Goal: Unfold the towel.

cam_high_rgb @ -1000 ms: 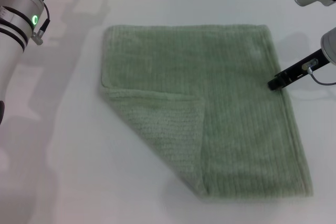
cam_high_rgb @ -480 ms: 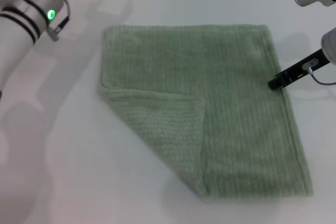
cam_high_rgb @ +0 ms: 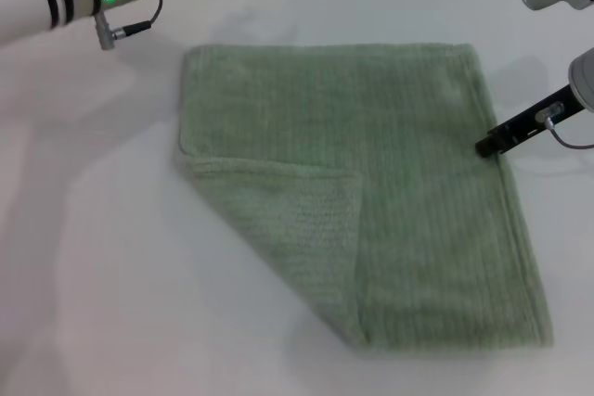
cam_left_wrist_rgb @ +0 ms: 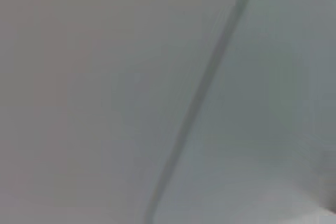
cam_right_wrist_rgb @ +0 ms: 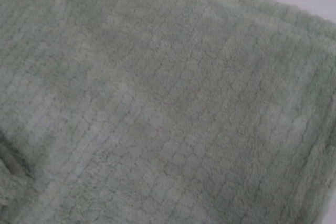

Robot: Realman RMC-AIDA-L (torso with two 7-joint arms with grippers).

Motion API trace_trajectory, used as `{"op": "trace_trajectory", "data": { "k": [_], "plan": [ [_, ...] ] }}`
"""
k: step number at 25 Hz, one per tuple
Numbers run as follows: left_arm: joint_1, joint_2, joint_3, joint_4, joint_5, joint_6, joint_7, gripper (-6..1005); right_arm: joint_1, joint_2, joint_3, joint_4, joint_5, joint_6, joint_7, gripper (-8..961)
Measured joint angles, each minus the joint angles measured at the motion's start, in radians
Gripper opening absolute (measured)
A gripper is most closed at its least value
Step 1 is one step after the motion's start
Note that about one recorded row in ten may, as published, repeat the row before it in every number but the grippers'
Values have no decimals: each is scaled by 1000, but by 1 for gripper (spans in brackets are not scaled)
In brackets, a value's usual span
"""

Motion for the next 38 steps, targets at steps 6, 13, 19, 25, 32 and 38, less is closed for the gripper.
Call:
{"op": "trace_trajectory", "data": {
  "k": [6,13,19,25,32,38],
  "plan": [
    [-50,16,-236,59,468,287,-258,822,6,0,0,1,0,-1,0,-2],
    [-110,-20,-281,139,834,444,-366,815,9,0,-3,2,0,-2,0,-2],
    [-142,-115,-282,200,1083,479,-378,810,9,2,-9,2,0,-2,0,-2],
    [-163,-131,-261,191,1121,518,-372,804,11,1,-9,3,0,-2,0,-2],
    [-171,-138,-172,187,1124,538,-380,797,12,-1,-9,3,0,-2,0,-1],
    [-185,-143,-101,184,1126,525,-412,791,14,-2,-9,3,0,-2,0,-1]
  ]
}}
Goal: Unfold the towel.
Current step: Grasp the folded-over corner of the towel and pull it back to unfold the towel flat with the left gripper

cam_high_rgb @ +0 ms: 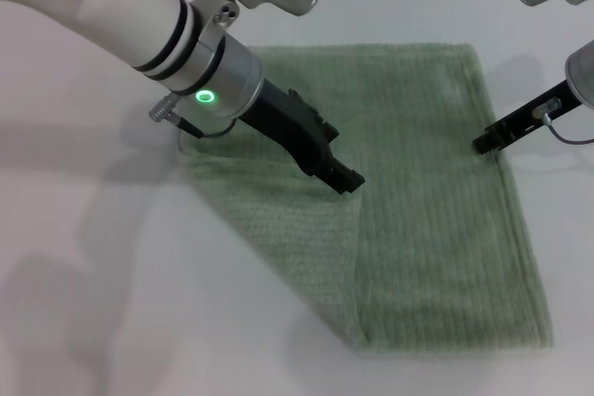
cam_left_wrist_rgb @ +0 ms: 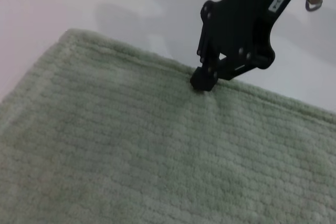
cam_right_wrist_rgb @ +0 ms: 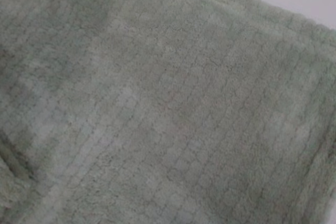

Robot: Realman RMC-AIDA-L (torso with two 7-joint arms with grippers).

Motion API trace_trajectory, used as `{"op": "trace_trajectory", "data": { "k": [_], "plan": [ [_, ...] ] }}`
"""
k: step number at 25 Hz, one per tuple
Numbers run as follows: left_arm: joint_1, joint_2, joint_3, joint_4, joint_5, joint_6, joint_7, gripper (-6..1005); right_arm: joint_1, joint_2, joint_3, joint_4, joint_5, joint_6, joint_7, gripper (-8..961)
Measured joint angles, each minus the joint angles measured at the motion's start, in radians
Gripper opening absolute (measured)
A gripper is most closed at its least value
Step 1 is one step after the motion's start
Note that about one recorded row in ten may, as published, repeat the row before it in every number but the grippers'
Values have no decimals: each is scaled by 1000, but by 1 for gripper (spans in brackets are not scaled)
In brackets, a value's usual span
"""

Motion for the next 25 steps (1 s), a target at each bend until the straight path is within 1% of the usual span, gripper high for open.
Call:
{"op": "trace_trajectory", "data": {
  "k": [8,12,16,25],
  "plan": [
    [-11,-5,74,-3,-6,-87,-87,783,3,-1,0,0,0,3,0,-2],
    [-37,-6,108,-37,-4,-110,-132,779,3,-1,0,0,0,3,0,-2],
    [-66,-6,113,-86,-6,-111,-152,775,5,-1,0,0,0,3,-1,-2],
    [-74,-9,124,-89,-9,-114,-220,767,7,2,0,0,0,7,-9,-1]
  ]
}}
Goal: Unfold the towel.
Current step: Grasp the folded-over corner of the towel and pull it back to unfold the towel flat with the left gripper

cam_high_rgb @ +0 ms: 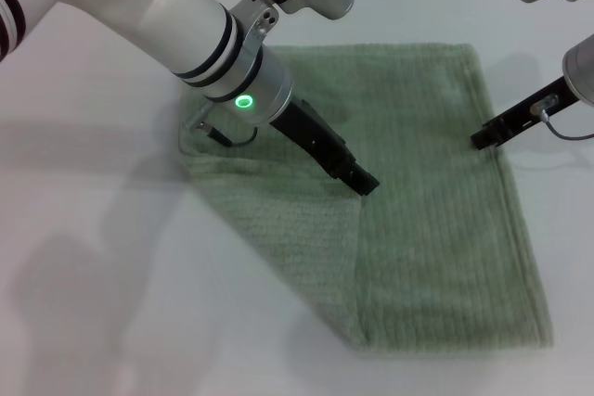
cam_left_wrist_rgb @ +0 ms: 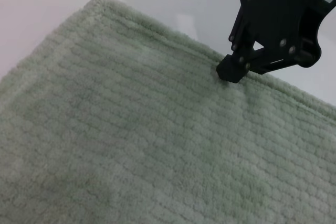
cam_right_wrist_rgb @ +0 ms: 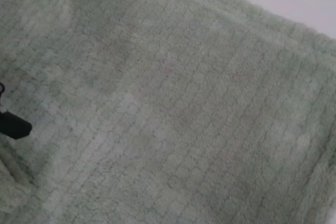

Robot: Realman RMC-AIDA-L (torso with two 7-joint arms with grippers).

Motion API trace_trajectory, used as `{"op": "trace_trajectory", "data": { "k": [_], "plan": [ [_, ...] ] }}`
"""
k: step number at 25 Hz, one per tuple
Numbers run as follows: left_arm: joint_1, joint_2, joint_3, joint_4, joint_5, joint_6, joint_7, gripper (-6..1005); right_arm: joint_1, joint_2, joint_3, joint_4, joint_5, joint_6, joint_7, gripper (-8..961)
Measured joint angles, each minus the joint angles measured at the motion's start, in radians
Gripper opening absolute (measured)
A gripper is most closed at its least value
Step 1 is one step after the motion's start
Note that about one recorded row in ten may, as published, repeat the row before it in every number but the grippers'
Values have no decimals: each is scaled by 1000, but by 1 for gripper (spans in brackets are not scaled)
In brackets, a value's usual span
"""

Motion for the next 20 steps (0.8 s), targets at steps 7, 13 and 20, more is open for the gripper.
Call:
{"op": "trace_trajectory", "data": {
  "k": [7,13,20],
  "plan": [
    [-4,-1,31,-4,-3,0,-27,760,1,1,0,0,0,2,-1,-1],
    [-5,-1,36,-4,-11,0,-29,754,1,1,0,0,0,2,-2,-2],
    [-5,-1,36,0,-13,5,-28,747,3,-1,0,18,0,6,-2,-2]
  ]
}}
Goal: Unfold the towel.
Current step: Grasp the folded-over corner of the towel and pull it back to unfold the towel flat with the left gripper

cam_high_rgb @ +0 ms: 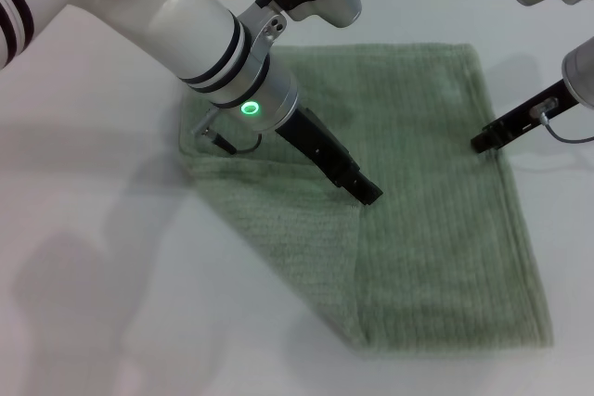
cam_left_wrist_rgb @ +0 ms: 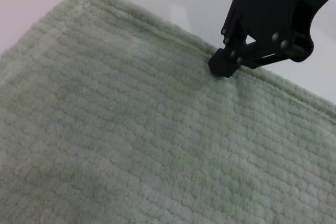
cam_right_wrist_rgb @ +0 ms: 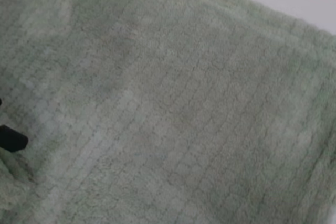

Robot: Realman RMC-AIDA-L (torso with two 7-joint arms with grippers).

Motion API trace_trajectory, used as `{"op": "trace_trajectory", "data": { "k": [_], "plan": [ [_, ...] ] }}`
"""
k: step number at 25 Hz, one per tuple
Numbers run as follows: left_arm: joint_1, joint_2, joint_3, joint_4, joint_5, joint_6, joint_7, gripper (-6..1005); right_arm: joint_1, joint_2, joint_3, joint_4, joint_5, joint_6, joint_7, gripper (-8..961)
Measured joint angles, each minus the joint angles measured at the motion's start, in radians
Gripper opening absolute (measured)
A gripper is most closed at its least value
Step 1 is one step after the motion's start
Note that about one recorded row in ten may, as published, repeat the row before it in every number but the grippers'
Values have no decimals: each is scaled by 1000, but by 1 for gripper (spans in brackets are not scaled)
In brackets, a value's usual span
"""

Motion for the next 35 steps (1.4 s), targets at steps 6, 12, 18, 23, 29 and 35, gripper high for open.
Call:
{"op": "trace_trajectory", "data": {
  "k": [6,12,18,23,29,35],
  "plan": [
    [0,0,0,1,-2,1,5,741,0,-1,0,5,0,0,0,-1],
    [0,0,42,4,-23,-4,2,735,1,-3,0,8,-11,2,0,-1],
    [0,0,52,5,-37,-8,2,730,2,-3,0,8,-12,4,0,-1],
    [0,0,52,5,-38,-11,2,725,2,-3,0,8,-12,5,0,-2],
    [-2,0,92,-1,-38,-40,7,719,2,-3,0,8,-12,5,0,-2],
    [-3,0,153,1,-40,-81,-1,713,2,-3,0,8,-12,5,0,-1]
  ]
}}
